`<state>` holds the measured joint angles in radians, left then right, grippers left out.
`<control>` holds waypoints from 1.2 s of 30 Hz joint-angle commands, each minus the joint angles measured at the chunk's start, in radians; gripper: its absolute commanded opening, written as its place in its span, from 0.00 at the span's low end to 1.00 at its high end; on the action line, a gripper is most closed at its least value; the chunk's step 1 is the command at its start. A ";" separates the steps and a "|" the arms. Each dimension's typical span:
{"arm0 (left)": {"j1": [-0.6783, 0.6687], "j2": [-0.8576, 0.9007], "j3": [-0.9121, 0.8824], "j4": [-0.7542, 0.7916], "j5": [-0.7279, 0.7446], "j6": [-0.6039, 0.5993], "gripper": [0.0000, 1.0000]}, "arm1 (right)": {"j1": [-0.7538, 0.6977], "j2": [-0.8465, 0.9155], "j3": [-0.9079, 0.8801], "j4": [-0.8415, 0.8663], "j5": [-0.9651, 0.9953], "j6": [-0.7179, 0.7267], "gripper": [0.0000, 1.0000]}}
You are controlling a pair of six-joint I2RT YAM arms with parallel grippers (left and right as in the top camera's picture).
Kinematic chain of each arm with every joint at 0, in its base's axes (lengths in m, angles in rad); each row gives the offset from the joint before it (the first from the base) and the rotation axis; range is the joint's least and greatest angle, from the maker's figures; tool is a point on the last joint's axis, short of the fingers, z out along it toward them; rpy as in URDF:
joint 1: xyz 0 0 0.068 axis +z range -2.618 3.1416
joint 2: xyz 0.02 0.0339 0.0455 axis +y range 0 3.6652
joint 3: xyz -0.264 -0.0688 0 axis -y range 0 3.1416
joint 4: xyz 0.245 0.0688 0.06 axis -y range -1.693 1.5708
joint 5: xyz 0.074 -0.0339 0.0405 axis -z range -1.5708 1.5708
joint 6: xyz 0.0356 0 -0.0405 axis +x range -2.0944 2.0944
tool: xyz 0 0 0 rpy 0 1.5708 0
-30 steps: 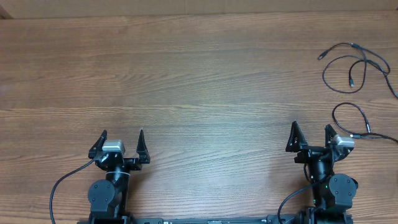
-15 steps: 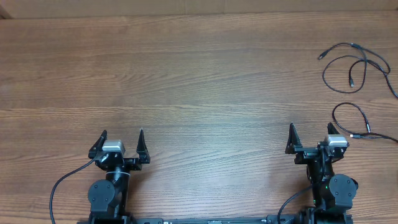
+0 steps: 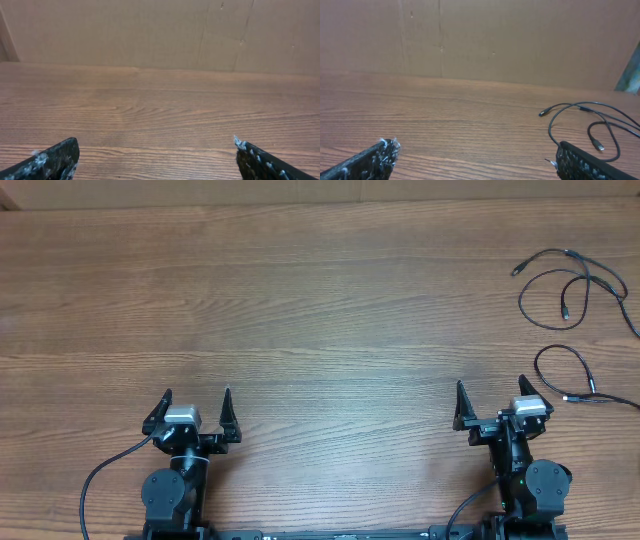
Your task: Untangle cables
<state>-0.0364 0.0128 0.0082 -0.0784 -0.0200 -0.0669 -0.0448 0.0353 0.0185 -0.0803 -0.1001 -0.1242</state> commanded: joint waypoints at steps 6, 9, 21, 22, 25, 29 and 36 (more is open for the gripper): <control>0.011 -0.008 -0.003 0.001 -0.006 0.019 1.00 | 0.005 -0.012 -0.011 0.003 0.006 0.046 1.00; 0.011 -0.008 -0.003 0.001 -0.006 0.019 1.00 | 0.005 -0.012 -0.011 0.003 0.006 0.045 1.00; 0.011 -0.008 -0.003 0.001 -0.006 0.019 1.00 | 0.005 -0.012 -0.011 0.003 0.006 0.045 1.00; 0.011 -0.008 -0.003 0.001 -0.006 0.019 1.00 | 0.005 -0.012 -0.011 0.003 0.006 0.045 1.00; 0.011 -0.008 -0.003 0.001 -0.006 0.019 1.00 | 0.005 -0.012 -0.011 0.003 0.006 0.045 1.00; 0.011 -0.008 -0.003 0.001 -0.006 0.019 1.00 | 0.005 -0.012 -0.011 0.003 0.006 0.045 1.00; 0.011 -0.008 -0.003 0.001 -0.006 0.019 0.99 | 0.005 -0.012 -0.011 0.003 0.006 0.045 1.00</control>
<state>-0.0364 0.0132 0.0082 -0.0784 -0.0200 -0.0669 -0.0448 0.0353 0.0185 -0.0799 -0.0994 -0.0818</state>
